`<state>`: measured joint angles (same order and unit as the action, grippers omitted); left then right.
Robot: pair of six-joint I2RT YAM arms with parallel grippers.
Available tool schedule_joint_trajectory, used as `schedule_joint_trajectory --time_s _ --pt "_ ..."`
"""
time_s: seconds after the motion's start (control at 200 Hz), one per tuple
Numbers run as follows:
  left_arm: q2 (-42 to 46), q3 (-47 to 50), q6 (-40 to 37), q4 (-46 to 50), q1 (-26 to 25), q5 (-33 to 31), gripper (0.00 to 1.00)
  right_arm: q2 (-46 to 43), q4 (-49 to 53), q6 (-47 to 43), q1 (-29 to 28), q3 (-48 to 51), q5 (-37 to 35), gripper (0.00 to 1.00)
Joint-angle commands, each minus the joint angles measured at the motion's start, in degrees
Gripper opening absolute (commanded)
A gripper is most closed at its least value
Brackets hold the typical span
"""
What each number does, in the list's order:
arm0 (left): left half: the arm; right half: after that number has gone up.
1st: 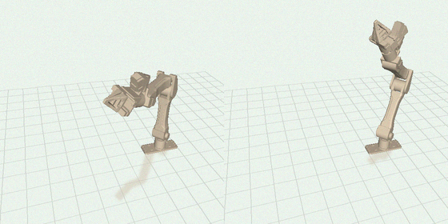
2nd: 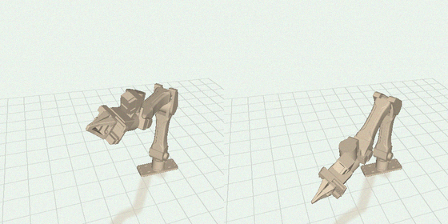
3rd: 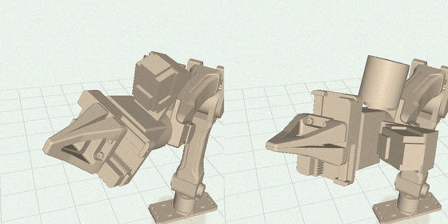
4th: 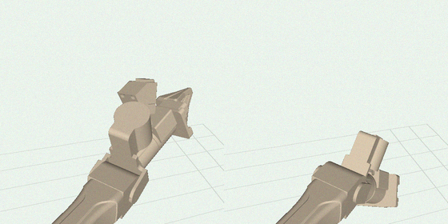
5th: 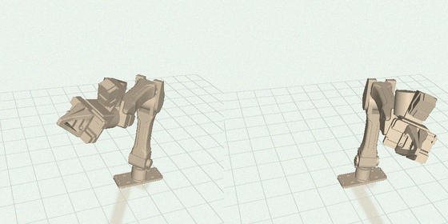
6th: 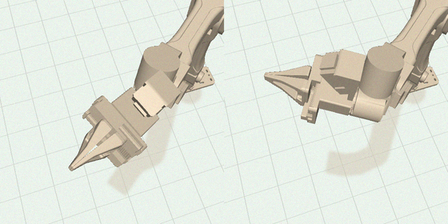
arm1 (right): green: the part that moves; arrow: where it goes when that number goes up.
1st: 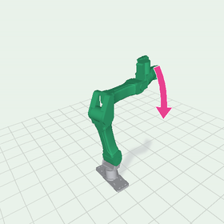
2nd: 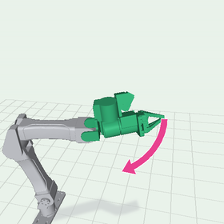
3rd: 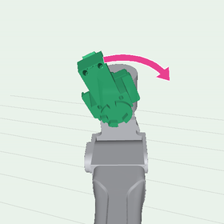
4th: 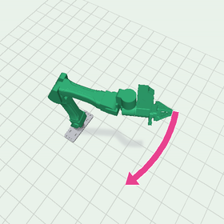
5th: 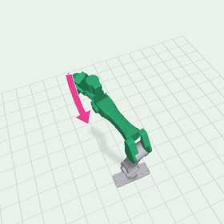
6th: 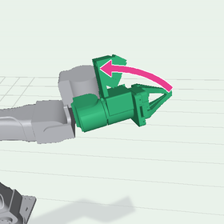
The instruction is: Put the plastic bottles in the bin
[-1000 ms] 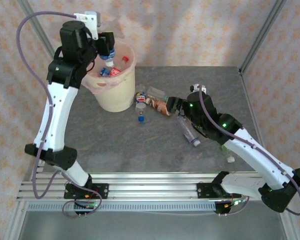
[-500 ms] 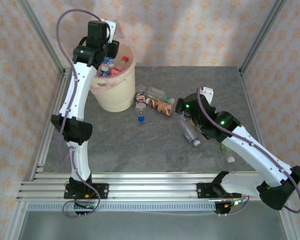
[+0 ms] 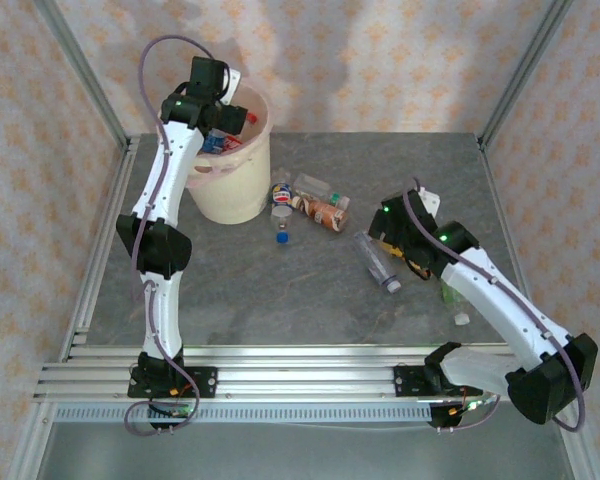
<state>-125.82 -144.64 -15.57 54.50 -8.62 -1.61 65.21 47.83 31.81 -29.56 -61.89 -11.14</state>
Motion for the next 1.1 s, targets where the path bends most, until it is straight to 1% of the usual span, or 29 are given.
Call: schedule_joint_trajectory --time_s 0.0,0.09,0.205,0.295,0.395,0.495,0.596,0.626,0.736,0.851,0.951,1.091 --pt "1.5 -2.6 -0.3 2.4 0.3 -1.0 0.86 0.1 1.7 -1.7 1.9 2.7 4.6 0.99" --pt "2.6 -2.9 0.6 2.6 0.3 -0.9 0.91 0.3 0.7 -2.6 2.9 4.8 7.4 0.97" --pt "4.7 -2.9 2.3 2.5 0.3 -1.2 1.00 1.6 0.2 -3.8 3.1 6.2 9.8 0.95" --pt "6.4 -2.9 3.7 2.7 0.3 -2.1 1.00 2.3 0.5 -4.0 3.2 6.9 10.3 0.94" --pt "8.6 -2.9 5.3 3.2 0.3 -2.8 1.00 5.0 0.9 -4.4 3.1 7.0 10.5 0.93" --pt "11.2 -2.0 7.1 3.7 0.3 -1.8 1.00 6.1 0.5 -4.9 3.2 7.4 10.5 0.93" --pt "15.2 0.9 9.3 3.2 0.3 0.0 1.00 7.1 0.2 -5.5 3.2 7.5 10.8 0.93" --pt "16.0 2.2 10.1 3.0 0.3 0.6 1.00 7.4 0.0 -5.7 3.2 7.6 11.0 0.93" --pt "23.8 8.9 14.1 0.2 0.3 3.3 1.00 8.5 -0.8 -6.2 3.2 8.2 11.1 0.92" --pt "32.0 19.4 19.1 -5.2 0.2 8.0 1.00 10.3 -1.8 -6.9 3.2 8.7 11.1 0.92" --pt "38.8 28.6 24.2 -10.1 0.2 12.4 1.00 12.3 -3.0 -7.8 3.2 8.8 11.1 0.89" --pt "46.4 39.6 30.7 -16.5 0.2 18.3 1.00 14.9 -4.2 -9.5 3.2 8.4 11.7 0.88"
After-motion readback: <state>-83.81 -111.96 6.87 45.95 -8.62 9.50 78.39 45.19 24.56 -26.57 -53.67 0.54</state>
